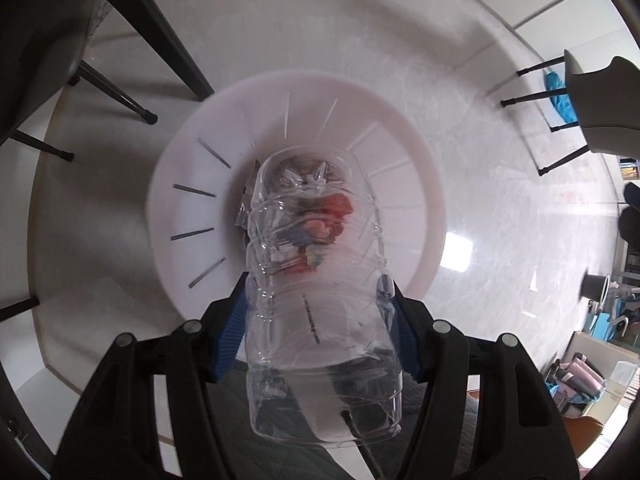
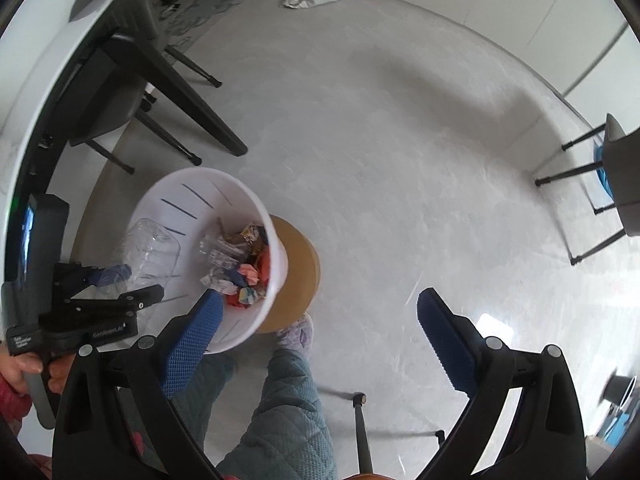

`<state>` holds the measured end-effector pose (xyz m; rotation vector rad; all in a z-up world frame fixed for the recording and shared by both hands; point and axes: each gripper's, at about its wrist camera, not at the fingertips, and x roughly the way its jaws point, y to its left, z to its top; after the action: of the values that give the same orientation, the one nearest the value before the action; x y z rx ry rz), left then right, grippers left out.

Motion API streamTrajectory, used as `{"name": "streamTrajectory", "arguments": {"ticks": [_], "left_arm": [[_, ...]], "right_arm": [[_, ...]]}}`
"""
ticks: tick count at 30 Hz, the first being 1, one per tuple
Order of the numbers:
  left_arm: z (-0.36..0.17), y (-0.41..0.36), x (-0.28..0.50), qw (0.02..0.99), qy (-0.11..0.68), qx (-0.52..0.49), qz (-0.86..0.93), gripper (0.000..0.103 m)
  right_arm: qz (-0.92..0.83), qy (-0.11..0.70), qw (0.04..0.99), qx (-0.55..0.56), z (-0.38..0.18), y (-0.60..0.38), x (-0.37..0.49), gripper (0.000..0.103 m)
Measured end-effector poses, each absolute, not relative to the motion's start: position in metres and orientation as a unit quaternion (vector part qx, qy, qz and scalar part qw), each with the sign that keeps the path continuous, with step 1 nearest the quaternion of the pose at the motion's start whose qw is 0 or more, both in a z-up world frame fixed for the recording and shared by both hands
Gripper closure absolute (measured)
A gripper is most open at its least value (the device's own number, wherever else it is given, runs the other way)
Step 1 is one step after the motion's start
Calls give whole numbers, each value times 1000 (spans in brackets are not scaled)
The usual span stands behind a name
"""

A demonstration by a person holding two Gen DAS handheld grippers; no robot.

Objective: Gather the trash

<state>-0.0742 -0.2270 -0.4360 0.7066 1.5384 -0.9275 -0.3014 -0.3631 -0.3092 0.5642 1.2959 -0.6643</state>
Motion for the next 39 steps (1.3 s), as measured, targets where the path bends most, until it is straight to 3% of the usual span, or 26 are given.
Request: {"name": "streamTrajectory", "arguments": {"ticks": [6, 9, 12, 20, 30, 39], "left_arm": [[-451, -229, -75, 563, 666, 303, -385, 41], [-450, -229, -76, 561, 672, 295, -383, 23], [-442, -228, -79, 570, 662, 292, -389, 12], [-402, -233, -91, 583, 644, 279, -409, 11], [-270, -223, -97, 647, 573, 230, -448, 11], [-126, -128, -52, 778, 480, 170, -367, 8]], "right_arm": [[-302, 593, 702, 253, -317, -362, -303, 6], [-300, 595, 702, 253, -317, -361, -300, 6], [-300, 593, 703, 252, -315, -360, -300, 6], [-312, 581, 710, 248, -302, -361, -306, 6], [-326, 555, 737, 206, -238, -371, -290, 6], [-216, 511, 819, 147, -145, -312, -181, 2]]}}
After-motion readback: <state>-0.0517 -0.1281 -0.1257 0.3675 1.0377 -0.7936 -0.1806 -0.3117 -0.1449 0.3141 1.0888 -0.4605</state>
